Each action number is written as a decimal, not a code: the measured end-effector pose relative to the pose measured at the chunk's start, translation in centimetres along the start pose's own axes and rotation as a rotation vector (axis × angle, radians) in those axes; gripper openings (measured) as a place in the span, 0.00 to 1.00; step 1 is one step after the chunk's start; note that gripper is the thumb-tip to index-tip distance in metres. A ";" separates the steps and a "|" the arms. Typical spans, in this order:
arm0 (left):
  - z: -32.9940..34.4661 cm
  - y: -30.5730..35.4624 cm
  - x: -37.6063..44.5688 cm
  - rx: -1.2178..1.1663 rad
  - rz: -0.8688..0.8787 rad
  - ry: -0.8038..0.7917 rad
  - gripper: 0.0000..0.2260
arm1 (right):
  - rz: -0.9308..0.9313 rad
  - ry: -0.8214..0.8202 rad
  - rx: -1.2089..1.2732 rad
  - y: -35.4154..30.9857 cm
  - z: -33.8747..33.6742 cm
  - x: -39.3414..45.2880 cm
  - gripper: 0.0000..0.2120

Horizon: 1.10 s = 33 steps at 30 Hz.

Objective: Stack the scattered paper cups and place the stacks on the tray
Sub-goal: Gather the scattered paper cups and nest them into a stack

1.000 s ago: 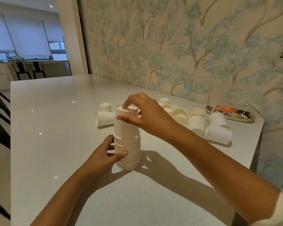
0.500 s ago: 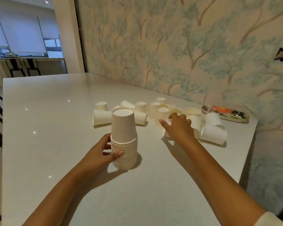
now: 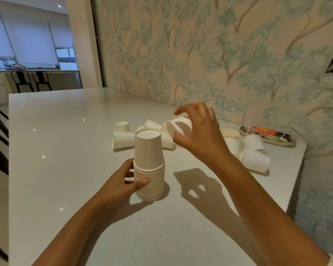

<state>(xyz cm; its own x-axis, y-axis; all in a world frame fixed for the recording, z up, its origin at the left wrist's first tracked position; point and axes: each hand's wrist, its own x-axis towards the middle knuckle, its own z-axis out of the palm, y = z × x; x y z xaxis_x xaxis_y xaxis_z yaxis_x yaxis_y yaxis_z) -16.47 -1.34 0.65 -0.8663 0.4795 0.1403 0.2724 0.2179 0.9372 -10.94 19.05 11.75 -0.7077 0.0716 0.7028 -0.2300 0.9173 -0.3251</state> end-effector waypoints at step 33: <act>0.2 -0.2 0.4 0.102 -0.006 0.024 0.27 | 0.643 -0.062 -0.329 13.9 -0.8 -4.3 0.33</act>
<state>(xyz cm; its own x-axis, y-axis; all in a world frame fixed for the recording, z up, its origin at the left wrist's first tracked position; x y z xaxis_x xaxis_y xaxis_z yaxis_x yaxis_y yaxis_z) -16.79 -1.06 0.47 -0.8776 0.4574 0.1434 0.3071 0.3068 0.9009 -10.56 31.77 4.76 -0.6746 0.6228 0.3964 0.4505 0.7727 -0.4473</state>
